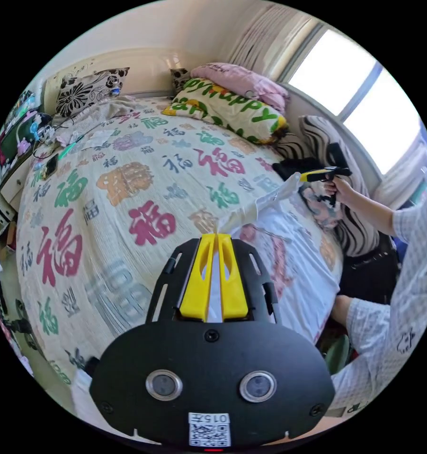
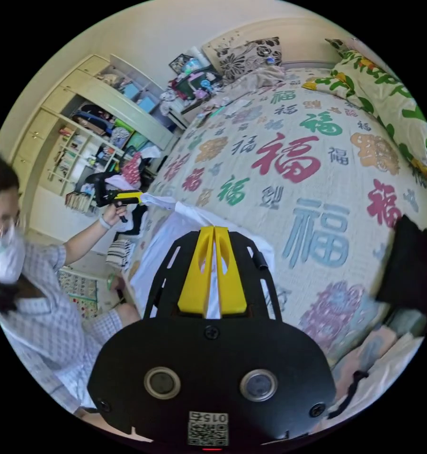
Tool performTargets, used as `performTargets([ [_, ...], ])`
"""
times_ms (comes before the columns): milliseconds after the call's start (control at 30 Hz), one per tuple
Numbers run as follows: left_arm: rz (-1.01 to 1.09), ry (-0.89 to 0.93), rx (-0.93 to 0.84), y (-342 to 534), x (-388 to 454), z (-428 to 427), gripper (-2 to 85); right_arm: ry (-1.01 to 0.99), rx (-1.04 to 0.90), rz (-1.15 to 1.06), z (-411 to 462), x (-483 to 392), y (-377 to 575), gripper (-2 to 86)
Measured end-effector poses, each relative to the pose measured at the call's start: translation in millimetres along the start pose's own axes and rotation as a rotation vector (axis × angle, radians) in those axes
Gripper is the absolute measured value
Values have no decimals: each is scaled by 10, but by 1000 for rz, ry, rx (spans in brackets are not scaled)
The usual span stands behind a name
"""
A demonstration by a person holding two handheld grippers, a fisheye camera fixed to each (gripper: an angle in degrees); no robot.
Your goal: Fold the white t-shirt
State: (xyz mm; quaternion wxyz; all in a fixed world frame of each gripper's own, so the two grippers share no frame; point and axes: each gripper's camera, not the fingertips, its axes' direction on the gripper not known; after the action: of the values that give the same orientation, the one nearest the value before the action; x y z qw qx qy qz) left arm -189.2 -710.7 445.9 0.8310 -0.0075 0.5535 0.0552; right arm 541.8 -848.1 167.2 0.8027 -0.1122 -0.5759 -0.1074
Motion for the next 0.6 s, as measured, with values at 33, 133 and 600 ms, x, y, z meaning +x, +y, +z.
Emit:
performTargets([
  [33,4,25,-5,288,152,-64,2,-29,-18,-7,-30,-119,304,-5],
  [133,-43,68,-65,1000,473,-85,2,-87,-86,5,27,-378,1055,-5],
  [600,-224,60,-202,2817,1128,368,-3,-33,-340,-27,763,-865,3283,-5],
])
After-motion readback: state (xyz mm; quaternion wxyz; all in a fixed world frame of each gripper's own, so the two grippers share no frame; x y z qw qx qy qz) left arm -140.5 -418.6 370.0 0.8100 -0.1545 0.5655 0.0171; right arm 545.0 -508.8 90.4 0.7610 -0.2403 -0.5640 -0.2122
